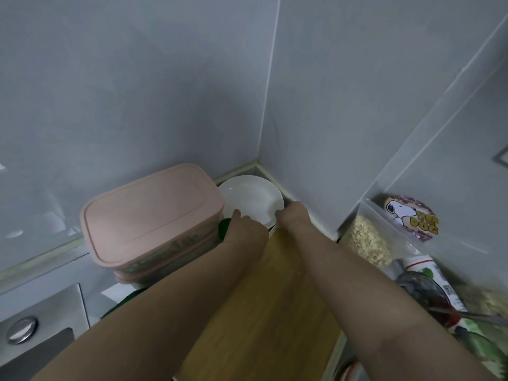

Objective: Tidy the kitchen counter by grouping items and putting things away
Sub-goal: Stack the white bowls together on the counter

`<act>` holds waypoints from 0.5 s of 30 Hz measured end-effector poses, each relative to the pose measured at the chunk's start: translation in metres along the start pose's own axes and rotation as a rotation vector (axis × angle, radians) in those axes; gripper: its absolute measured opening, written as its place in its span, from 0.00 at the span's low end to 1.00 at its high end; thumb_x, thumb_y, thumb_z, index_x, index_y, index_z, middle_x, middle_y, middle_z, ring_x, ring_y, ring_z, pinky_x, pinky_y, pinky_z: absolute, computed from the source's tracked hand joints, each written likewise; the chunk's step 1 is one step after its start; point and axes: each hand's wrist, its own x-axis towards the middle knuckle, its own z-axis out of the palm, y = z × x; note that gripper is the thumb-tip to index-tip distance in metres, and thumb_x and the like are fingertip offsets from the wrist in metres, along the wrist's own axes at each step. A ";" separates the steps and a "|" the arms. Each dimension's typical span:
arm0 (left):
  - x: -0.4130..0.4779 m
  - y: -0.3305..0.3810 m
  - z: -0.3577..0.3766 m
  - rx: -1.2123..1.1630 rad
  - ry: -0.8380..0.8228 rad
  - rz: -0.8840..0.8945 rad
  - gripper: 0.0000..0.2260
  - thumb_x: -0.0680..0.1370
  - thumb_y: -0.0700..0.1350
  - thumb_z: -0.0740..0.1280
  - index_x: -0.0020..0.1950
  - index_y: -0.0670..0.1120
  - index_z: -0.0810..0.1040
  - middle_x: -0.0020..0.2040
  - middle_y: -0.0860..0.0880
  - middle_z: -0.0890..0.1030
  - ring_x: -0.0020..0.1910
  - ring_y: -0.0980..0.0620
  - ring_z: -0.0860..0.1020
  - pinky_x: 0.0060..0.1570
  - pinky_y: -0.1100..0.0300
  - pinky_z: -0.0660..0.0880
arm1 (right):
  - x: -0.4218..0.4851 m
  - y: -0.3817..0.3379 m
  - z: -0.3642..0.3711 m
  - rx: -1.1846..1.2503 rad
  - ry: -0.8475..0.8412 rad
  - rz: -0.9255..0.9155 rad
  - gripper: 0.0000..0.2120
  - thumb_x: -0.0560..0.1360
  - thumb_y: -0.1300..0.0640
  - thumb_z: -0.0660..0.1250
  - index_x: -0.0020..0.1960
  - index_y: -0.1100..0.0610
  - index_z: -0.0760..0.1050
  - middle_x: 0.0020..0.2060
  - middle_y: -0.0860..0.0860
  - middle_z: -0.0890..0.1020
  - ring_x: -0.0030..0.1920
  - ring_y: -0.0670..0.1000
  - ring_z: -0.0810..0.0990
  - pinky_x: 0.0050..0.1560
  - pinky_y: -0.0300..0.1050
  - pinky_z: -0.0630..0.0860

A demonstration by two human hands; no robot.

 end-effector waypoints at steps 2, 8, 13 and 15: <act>-0.001 -0.002 0.000 -0.034 0.029 -0.010 0.09 0.80 0.42 0.57 0.54 0.46 0.76 0.53 0.48 0.79 0.54 0.47 0.75 0.68 0.48 0.58 | -0.001 -0.003 -0.005 0.013 0.051 -0.013 0.12 0.74 0.59 0.62 0.55 0.62 0.77 0.51 0.57 0.81 0.53 0.59 0.79 0.45 0.44 0.72; -0.003 -0.002 -0.002 -0.062 0.117 -0.041 0.07 0.80 0.41 0.58 0.54 0.47 0.75 0.51 0.47 0.79 0.50 0.48 0.76 0.59 0.54 0.65 | -0.013 -0.015 -0.031 -0.048 0.184 -0.078 0.07 0.73 0.61 0.62 0.37 0.60 0.72 0.48 0.60 0.82 0.50 0.60 0.81 0.47 0.48 0.76; -0.008 0.007 -0.009 -0.080 0.114 -0.016 0.09 0.80 0.39 0.59 0.59 0.45 0.73 0.54 0.47 0.78 0.53 0.48 0.77 0.46 0.57 0.65 | -0.032 -0.020 -0.061 -0.133 0.281 -0.184 0.05 0.74 0.63 0.60 0.39 0.61 0.72 0.44 0.59 0.79 0.46 0.60 0.78 0.43 0.47 0.71; -0.012 0.012 -0.010 -0.156 0.102 -0.021 0.10 0.81 0.41 0.58 0.62 0.44 0.71 0.57 0.46 0.77 0.55 0.47 0.76 0.48 0.57 0.68 | -0.043 -0.021 -0.074 -0.173 0.311 -0.215 0.09 0.73 0.64 0.60 0.35 0.59 0.67 0.39 0.56 0.75 0.42 0.57 0.74 0.40 0.44 0.66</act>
